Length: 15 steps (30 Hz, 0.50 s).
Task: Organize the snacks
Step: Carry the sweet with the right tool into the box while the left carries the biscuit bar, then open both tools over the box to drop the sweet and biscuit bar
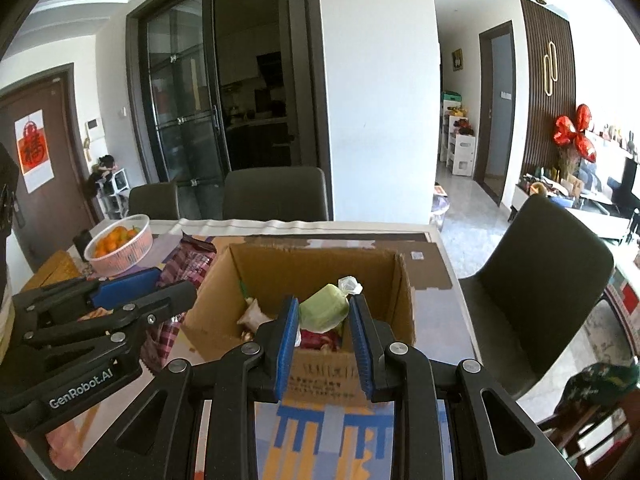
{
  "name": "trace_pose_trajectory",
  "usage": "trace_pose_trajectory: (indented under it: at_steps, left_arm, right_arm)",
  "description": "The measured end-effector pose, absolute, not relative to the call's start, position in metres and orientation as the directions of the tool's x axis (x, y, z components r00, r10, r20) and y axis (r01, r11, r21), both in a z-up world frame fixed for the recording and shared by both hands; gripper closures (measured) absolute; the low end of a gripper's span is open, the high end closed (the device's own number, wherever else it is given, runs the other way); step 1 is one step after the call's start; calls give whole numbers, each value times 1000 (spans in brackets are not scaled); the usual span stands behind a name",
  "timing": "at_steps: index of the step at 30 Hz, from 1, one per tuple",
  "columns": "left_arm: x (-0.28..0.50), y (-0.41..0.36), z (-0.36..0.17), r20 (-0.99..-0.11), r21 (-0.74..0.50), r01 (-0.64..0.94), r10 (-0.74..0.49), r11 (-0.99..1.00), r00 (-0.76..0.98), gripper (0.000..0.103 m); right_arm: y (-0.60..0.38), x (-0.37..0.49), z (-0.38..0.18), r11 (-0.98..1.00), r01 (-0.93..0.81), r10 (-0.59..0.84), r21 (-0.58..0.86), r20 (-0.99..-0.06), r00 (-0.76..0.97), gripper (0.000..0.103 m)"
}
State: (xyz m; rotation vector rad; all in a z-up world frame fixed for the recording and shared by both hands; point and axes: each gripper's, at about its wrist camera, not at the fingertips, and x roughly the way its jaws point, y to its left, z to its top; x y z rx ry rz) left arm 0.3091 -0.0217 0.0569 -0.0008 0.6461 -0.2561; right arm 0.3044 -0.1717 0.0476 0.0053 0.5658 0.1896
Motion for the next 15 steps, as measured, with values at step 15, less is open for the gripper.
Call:
trace_pose_trajectory:
  at_steps: [15]
  left_arm:
    - [374,-25,54,-660,-43,220,-193,975,726,69]
  right_arm:
    - [-168,370,44,987,-159,132,16,-638,759,75]
